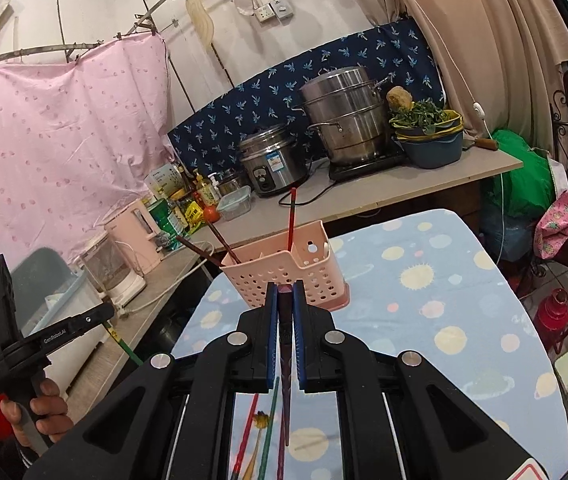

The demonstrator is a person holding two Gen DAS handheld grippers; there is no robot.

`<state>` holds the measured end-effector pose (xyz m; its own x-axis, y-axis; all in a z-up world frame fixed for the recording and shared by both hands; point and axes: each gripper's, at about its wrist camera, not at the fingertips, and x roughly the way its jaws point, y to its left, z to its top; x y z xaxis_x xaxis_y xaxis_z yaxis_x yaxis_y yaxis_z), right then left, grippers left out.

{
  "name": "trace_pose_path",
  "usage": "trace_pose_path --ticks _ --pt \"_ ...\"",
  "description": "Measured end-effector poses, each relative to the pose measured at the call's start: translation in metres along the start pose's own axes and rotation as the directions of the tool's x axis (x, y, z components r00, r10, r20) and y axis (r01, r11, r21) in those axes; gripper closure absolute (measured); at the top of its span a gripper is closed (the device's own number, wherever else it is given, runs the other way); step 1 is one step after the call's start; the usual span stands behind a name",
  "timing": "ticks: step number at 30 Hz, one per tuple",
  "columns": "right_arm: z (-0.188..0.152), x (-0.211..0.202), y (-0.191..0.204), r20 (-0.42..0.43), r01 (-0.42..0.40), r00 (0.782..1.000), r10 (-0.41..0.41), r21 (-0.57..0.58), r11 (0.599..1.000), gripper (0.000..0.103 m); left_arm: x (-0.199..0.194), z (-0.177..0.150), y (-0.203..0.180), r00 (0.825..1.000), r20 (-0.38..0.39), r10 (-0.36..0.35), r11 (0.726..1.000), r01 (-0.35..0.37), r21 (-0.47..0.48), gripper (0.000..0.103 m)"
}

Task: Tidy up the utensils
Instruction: 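Lift both chopsticks and carry them over the pink basket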

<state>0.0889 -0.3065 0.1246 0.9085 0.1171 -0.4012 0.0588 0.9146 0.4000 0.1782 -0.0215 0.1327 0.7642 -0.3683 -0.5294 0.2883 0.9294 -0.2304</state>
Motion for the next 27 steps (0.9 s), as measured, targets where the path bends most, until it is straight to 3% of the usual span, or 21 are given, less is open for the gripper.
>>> trace_pose_path --ticks 8,17,23,27 --pt "0.058 0.023 0.016 0.098 -0.008 0.995 0.012 -0.035 0.999 0.095 0.003 0.064 -0.014 0.994 0.111 -0.018 1.0 0.017 0.016 0.096" --pt "0.126 0.066 0.033 0.205 -0.029 0.978 0.037 -0.041 0.999 0.095 0.015 0.143 -0.035 0.95 0.312 -0.022 0.999 0.012 0.032 0.096" --pt "0.152 0.107 0.03 0.23 -0.045 0.972 0.043 0.0 0.999 0.095 0.047 0.175 -0.035 0.931 0.366 -0.018 1.0 0.016 0.009 0.096" --pt "0.154 0.135 0.027 0.21 -0.035 0.977 0.035 -0.002 0.999 0.095 0.071 0.186 -0.035 0.929 0.371 -0.007 1.0 0.006 0.004 0.096"
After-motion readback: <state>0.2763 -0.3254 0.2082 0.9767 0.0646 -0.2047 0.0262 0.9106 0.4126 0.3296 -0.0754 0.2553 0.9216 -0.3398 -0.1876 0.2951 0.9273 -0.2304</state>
